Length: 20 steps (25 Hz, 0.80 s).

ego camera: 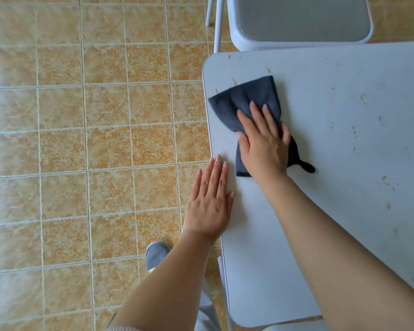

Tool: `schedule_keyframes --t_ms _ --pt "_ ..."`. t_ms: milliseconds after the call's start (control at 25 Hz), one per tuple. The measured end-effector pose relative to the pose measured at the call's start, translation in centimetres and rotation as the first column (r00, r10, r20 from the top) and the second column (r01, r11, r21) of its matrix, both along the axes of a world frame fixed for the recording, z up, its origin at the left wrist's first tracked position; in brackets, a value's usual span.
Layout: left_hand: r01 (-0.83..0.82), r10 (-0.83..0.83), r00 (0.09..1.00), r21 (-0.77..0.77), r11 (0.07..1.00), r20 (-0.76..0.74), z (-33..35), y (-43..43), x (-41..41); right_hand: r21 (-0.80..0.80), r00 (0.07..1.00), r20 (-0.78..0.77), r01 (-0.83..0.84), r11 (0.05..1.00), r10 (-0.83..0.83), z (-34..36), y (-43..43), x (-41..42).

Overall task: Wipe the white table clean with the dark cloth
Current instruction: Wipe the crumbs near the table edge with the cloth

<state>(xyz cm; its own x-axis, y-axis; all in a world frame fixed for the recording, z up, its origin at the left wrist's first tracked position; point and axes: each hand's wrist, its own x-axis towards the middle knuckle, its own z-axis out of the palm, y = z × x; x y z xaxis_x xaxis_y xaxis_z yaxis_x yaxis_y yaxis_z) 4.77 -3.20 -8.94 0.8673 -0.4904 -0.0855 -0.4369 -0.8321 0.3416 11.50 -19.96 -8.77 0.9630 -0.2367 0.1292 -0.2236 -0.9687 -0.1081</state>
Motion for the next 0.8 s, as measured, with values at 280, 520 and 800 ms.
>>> schedule_keyframes --t_ms 280,520,800 --pt "-0.02 0.021 1.0 0.016 1.0 -0.011 0.0 -0.1 -0.1 -0.048 0.994 -0.012 -0.111 0.993 0.111 1.5 -3.9 -9.9" --pt "-0.001 0.001 1.0 0.006 1.0 -0.013 0.2 -0.2 1.0 0.073 0.944 -0.016 0.329 0.941 -0.329 0.4 -2.9 -2.3" --pt "-0.213 0.209 0.976 -0.077 0.974 -0.062 0.0 -3.9 7.2 -0.028 0.993 0.059 0.108 0.994 -0.107 0.2 -1.6 -7.6"
